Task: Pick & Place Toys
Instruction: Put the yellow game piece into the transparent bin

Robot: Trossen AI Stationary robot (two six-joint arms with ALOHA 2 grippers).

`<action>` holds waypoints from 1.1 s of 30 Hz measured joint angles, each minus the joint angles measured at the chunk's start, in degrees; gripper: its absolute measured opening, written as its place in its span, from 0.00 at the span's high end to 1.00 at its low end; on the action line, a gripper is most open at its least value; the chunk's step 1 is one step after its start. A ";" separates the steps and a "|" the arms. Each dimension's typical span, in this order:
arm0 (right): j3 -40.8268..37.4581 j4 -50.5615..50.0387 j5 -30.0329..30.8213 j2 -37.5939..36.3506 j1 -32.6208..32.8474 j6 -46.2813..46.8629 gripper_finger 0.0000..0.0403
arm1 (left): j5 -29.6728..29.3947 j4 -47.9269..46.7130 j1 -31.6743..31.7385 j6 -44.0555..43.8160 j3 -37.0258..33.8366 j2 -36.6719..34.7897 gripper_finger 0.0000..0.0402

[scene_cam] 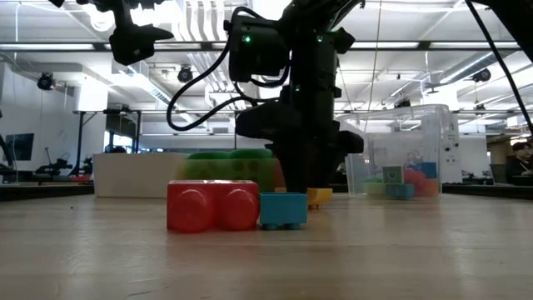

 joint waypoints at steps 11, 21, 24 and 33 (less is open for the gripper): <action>-0.04 -2.76 -0.13 -7.56 0.33 -8.84 0.68 | -1.38 2.36 0.00 -3.40 0.00 0.97 0.13; -0.02 -6.03 4.11 -22.30 -1.57 -16.04 0.68 | -1.53 7.60 0.00 -5.13 0.00 5.28 0.13; -0.53 -7.61 7.70 -27.20 -4.25 -18.30 0.68 | -1.53 9.08 0.02 -5.67 -0.02 5.86 0.13; -9.85 -8.73 7.01 -41.81 -18.84 -23.98 0.68 | -1.95 11.72 0.17 -8.08 -0.02 6.54 0.13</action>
